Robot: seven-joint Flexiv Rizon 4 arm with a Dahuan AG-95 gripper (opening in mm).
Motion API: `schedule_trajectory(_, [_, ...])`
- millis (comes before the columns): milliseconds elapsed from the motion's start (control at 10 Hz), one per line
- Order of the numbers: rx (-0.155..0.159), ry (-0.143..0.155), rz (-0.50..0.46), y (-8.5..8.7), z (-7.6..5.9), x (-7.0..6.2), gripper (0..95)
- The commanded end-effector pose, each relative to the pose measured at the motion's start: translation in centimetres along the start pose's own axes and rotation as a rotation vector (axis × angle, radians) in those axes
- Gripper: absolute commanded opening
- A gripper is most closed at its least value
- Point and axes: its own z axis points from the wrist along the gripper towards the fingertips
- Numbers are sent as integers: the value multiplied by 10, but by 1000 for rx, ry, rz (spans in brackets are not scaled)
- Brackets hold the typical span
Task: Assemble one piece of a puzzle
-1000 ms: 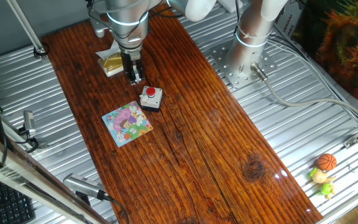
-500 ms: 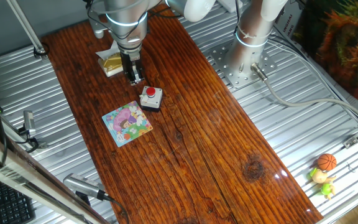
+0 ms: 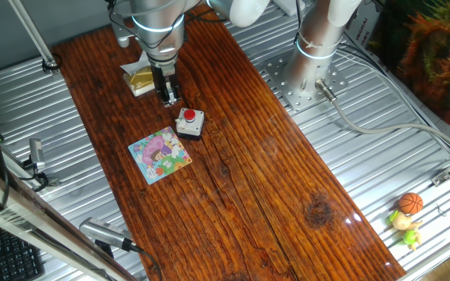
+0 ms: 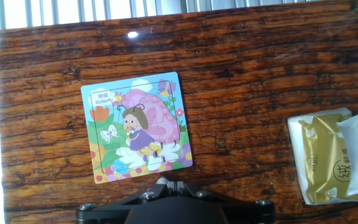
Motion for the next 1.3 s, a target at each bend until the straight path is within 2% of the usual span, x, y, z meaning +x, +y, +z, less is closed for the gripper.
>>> schedule_trajectory(100, [-3,4,-13,0,-1,1,0])
schedule_trajectory(300, [-3,12,-9,0,-1,1,0])
schedule_trajectory(700, [-9,-1,3,0,-1,0,0])
schedule_trajectory(1300, [-17,10,35,1,-1,0,0])
